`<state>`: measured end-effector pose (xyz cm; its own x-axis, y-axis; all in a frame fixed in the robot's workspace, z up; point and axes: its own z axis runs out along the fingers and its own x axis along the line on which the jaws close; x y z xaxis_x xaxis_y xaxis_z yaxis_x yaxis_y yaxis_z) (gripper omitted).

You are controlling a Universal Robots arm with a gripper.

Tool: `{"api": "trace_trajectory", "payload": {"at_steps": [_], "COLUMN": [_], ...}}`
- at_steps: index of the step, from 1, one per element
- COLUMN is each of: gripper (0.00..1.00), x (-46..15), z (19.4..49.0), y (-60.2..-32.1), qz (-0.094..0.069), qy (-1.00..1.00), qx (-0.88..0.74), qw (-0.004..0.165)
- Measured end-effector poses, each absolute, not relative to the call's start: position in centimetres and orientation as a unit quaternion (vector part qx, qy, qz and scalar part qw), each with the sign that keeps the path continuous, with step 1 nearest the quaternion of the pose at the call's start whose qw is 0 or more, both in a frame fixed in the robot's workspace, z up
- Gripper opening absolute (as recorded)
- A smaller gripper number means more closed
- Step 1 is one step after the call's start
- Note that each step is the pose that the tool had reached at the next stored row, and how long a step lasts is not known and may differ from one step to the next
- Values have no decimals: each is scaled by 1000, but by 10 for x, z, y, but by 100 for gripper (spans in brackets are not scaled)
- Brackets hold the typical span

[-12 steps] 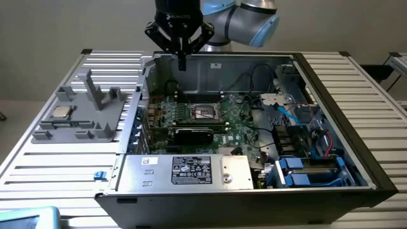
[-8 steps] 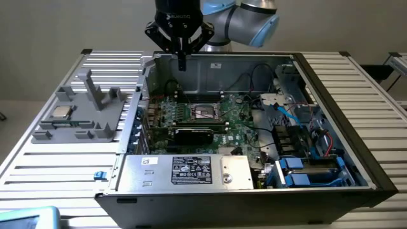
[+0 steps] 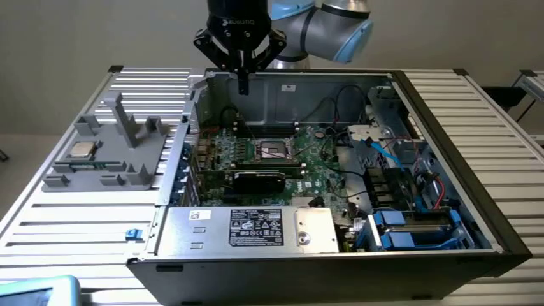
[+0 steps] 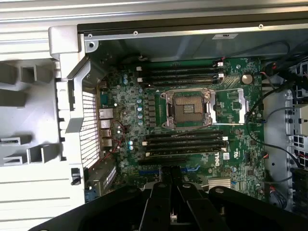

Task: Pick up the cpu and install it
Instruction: 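Reach for the cpu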

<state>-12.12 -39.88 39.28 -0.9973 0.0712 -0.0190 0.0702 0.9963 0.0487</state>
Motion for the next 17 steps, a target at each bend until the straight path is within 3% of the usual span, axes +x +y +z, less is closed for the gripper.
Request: {"api": "trace_trajectory", "payload": {"at_steps": [17], "gripper": [12], "x": [-179], "z": [393], "y": [-397], "qz": [24], "qy": [999], "qx": [35], "qw": [10]}}
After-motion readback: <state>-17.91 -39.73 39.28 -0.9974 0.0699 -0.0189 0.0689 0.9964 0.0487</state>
